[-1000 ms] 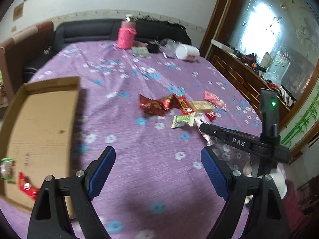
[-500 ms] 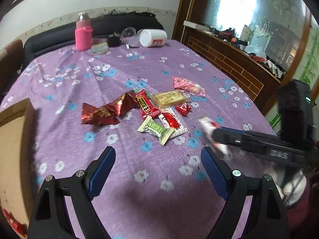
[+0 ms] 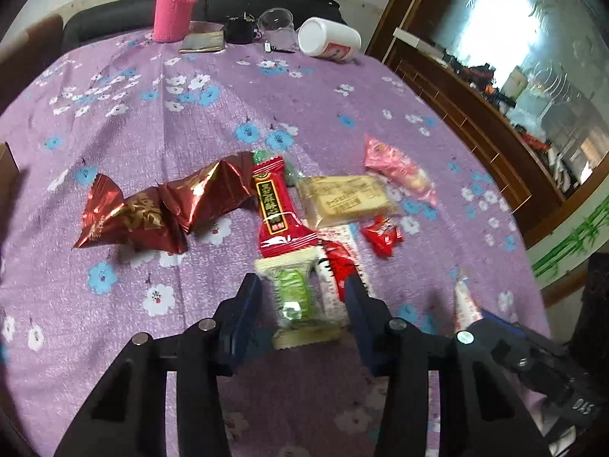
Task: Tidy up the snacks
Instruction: 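Grasp the green-wrapped sweet with left tool while right tool holds biscuit pack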
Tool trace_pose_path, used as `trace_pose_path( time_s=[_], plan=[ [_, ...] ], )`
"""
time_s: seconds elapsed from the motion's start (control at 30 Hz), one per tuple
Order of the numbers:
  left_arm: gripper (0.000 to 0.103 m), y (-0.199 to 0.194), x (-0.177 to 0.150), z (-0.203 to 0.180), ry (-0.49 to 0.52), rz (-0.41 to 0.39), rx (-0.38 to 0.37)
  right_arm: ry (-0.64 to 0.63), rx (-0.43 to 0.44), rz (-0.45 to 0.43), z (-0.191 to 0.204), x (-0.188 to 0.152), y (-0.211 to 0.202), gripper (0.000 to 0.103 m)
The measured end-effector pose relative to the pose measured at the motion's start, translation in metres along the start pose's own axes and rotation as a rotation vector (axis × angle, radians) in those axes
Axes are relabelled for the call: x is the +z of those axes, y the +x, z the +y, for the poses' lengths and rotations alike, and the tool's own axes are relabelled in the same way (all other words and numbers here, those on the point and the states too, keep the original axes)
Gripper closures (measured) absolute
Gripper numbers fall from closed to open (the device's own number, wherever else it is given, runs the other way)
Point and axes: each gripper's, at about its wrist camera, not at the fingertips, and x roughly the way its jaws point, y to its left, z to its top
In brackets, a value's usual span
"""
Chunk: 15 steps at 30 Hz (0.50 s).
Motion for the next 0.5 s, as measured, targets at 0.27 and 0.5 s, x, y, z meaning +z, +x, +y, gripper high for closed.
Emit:
trace_pose_path(
  time_s=[0.27,0.5],
  plan=[
    [0.086,-0.004,-0.006,-0.004,0.061,-0.038,0.014,-0.006,-0.024,0.014,-0.002,0.0,0.006,0.076],
    [0.086,-0.049,-0.015,0.032,-0.055,-0.095,-0.058,-0.021,-0.057,-0.001,0.0,-0.002,0.005,0.076]
  ],
)
